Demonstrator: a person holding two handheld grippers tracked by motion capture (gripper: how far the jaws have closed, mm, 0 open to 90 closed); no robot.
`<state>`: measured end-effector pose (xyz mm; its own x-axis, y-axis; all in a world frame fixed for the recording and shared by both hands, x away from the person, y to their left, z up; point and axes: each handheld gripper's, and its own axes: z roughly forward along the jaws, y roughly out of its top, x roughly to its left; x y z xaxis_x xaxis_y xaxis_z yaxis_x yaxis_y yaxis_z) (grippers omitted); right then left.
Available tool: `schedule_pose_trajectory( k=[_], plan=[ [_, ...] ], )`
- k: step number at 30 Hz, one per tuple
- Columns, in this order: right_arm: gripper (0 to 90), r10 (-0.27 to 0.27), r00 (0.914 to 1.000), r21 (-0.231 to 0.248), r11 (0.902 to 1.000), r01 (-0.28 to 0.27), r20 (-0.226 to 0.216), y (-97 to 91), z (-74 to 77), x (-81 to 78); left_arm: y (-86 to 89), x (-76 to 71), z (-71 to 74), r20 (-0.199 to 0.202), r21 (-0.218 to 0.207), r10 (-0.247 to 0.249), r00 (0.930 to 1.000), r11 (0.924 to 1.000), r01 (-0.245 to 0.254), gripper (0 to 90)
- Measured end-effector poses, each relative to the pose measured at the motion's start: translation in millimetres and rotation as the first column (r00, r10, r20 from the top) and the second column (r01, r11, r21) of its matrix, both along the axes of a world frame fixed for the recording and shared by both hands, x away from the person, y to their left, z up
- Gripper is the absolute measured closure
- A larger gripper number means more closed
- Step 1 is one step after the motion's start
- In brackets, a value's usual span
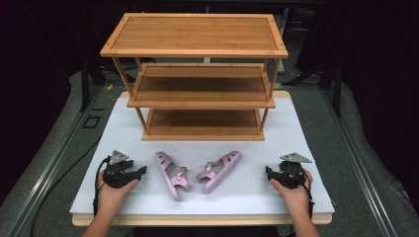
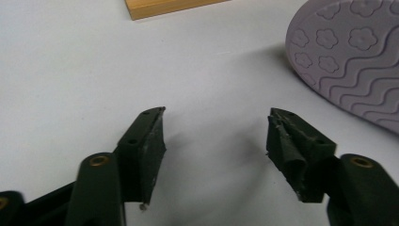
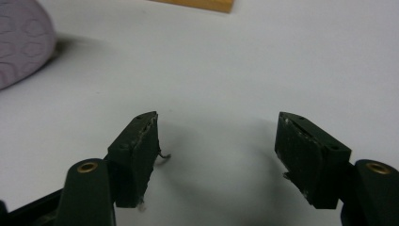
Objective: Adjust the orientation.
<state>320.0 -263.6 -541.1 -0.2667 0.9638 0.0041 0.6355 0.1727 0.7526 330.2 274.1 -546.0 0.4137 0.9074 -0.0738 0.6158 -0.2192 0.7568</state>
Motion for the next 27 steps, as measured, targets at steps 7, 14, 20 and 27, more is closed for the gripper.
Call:
schedule_pose_trajectory(
  k=[7,14,20,27],
  plan=[
    [47.4,0.094,0.9903,0.030,0.9948,-0.098,0.102,14.8,13.1,-18.3,-2.0,-7.2,8.7,0.010,-0.037,-0.007,0.9999,0.9993,0.008,42.8],
    [49.4,0.162,0.9840,0.014,0.9864,-0.164,0.073,33.1,18.6,-22.3,-5.4,-12.0,13.5,0.021,-0.048,-0.022,0.9995,0.9986,0.023,42.9],
    [52.9,0.169,0.9823,0.037,0.9843,-0.172,0.080,38.2,19.2,-24.3,-14.7,-17.8,22.7,0.028,-0.052,-0.049,0.9984,0.9974,0.050,48.8],
    [60.0,0.206,0.9756,0.036,0.9773,-0.209,0.077,39.3,19.0,-25.3,-24.1,-24.0,42.8,0.071,-0.090,-0.065,0.9954,0.9934,0.071,61.4]
  ],
)
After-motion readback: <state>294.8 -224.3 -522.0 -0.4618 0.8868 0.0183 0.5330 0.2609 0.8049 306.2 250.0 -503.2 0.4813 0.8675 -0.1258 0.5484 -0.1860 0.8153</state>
